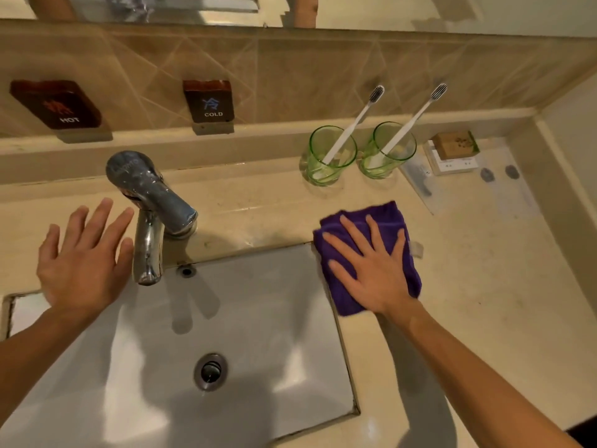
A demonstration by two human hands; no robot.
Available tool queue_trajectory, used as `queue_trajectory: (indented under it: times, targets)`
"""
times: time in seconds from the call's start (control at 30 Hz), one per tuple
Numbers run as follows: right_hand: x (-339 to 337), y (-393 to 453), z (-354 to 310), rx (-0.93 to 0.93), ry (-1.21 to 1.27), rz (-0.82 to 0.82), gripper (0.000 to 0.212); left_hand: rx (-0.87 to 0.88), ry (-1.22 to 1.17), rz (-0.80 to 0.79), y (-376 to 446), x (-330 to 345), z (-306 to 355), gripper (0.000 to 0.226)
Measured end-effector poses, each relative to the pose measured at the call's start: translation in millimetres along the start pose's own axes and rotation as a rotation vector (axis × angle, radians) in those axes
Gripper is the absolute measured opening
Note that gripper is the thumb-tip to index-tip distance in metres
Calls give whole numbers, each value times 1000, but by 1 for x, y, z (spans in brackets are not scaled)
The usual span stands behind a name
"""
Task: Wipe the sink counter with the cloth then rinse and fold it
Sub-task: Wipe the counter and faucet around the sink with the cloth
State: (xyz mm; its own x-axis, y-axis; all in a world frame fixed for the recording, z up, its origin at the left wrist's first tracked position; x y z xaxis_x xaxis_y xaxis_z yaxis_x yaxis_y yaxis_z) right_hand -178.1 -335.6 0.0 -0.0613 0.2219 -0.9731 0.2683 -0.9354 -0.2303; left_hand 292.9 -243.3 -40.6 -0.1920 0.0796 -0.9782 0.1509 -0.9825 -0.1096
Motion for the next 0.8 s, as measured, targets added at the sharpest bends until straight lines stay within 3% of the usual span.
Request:
queue_trajectory:
  times: [0.17, 0.37, 0.67, 0.8]
  targets:
    - [-8, 44, -5, 8, 18, 41, 54, 5, 70, 119, -10, -19, 21, 64]
    - [-4, 35, -5, 16, 43, 81, 55, -19, 123, 64, -9, -19, 18, 58]
    - [9, -20, 3, 17, 41, 80, 57, -16, -23, 4, -12, -20, 20, 70]
    - [17, -49, 8, 11, 30, 79, 57, -64, -67, 25, -20, -18, 31, 62]
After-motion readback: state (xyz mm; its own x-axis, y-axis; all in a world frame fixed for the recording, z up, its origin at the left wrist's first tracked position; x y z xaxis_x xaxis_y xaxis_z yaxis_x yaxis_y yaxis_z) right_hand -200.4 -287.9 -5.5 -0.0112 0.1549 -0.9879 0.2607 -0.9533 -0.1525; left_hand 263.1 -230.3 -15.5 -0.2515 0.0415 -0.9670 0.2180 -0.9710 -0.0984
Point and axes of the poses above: each hand's wrist, its own y-axis towards the middle knuckle, its own x-axis out of the palm, z = x × y, the point moved 3 cm from there along y, towards the middle knuckle, and after that the axes turned 9 degrees about x, right-handed, at the moved point
